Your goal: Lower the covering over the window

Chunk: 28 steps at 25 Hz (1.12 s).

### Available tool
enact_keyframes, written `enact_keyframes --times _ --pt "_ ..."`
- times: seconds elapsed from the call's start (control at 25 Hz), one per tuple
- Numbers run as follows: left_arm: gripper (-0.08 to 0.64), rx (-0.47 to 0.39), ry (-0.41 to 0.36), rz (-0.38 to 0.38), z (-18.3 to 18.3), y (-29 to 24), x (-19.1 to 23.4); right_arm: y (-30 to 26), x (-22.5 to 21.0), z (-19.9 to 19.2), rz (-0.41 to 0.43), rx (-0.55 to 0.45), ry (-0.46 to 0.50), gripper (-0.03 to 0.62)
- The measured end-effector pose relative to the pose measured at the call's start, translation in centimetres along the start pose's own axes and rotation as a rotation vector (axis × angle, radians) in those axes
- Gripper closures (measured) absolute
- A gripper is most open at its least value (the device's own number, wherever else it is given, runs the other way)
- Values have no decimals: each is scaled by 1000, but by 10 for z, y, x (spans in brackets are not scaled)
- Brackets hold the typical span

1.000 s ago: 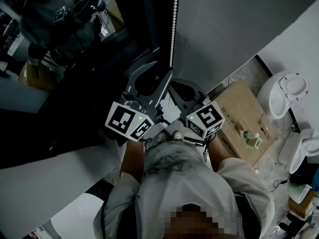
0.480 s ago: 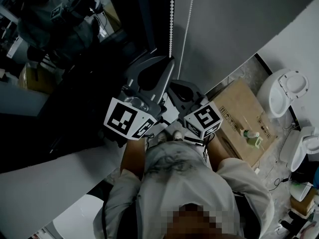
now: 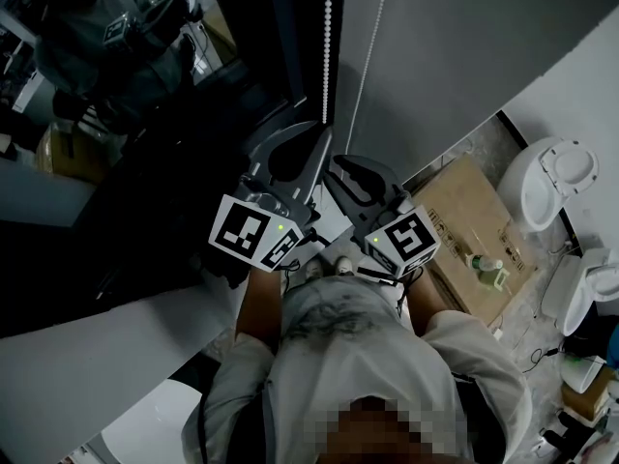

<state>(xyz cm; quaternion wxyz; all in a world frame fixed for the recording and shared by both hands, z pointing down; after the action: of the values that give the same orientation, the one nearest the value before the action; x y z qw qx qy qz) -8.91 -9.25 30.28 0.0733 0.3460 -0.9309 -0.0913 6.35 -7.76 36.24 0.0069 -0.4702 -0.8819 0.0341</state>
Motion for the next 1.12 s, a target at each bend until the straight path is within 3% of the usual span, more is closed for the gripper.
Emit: enact_keyframes --times 0.64,1.12 --pt "551 148 76 24 -65 16 3 17 -6 37 -29 -134 3 477" --pt "551 289 139 28 -116 31 1 0 -12 74 -12 -247 63 477"
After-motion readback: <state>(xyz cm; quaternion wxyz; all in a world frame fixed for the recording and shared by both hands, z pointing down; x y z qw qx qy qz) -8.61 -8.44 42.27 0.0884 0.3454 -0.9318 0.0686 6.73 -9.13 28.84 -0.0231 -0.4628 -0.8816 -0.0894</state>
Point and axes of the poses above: the fingertips, and each gripper's own axes: y backward along the fingers, x to its left, z out of its top, the point moved 10 cm from there along y, backward along the fingers, and after that the axes turned 2 degrees about z, right-handed, at the moved point
